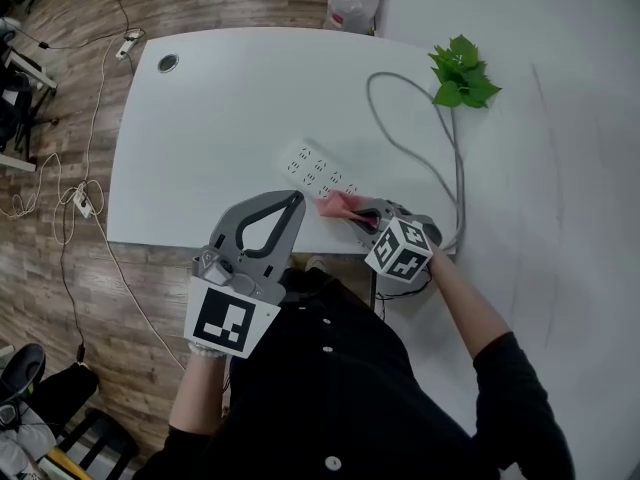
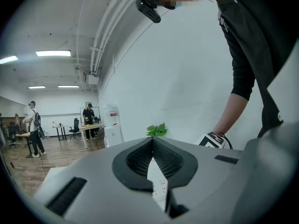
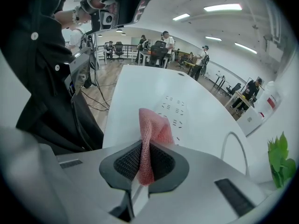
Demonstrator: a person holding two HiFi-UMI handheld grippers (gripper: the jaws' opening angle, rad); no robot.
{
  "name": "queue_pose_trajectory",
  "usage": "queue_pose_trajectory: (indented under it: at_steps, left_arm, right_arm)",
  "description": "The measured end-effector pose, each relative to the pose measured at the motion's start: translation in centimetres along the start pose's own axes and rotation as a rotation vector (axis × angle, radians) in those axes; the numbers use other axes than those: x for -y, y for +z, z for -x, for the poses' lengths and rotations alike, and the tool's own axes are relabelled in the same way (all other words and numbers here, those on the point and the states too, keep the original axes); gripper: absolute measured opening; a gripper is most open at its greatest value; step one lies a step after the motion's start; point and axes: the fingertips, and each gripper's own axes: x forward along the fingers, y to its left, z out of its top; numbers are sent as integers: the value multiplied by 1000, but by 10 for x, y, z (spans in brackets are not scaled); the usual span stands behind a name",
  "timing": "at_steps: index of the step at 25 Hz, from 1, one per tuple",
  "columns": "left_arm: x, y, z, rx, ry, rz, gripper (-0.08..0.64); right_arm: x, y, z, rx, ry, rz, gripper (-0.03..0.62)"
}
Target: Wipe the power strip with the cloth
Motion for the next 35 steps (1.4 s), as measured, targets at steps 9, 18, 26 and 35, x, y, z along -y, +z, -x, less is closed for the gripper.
queue_pose_trajectory:
  at_steps: [9,18,26,35]
  left_arm:
    - [4,-2,-2,-1,-20,3,14]
    - [4,-6,2,-18,-17,15,13]
    - [1,-9,6,-23,-15,15,14]
    - [-5,-7,1,-29,-7,5,12]
  right_arm:
    - [-9,-14,9,-16,-13,-48,54]
    - [-9,-15,9,-12,-49,-88,54]
    - [2,-9,15,46,-128,-237,54]
    - [29,33,49,171,-283,-298,54]
